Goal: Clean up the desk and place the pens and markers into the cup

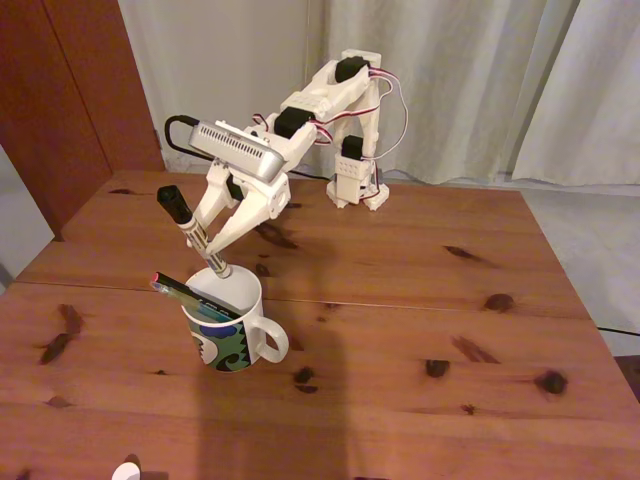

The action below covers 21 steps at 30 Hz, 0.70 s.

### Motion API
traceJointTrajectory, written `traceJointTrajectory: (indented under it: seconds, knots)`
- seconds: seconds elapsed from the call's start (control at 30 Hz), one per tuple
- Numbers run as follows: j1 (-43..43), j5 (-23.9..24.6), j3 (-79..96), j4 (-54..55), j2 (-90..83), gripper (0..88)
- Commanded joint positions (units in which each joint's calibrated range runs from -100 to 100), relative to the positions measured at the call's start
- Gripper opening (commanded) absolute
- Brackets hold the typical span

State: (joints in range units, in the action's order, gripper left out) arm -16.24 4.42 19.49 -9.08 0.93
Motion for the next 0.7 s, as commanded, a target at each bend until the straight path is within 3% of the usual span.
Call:
traceJointTrajectory:
  seconds: [0.0, 0.67]
  knots:
    - [-0.2, -0.3, -3.8, 1.7, 0.2, 0.7]
    - [-0.3, -0.3, -3.8, 1.7, 3.1, 1.4]
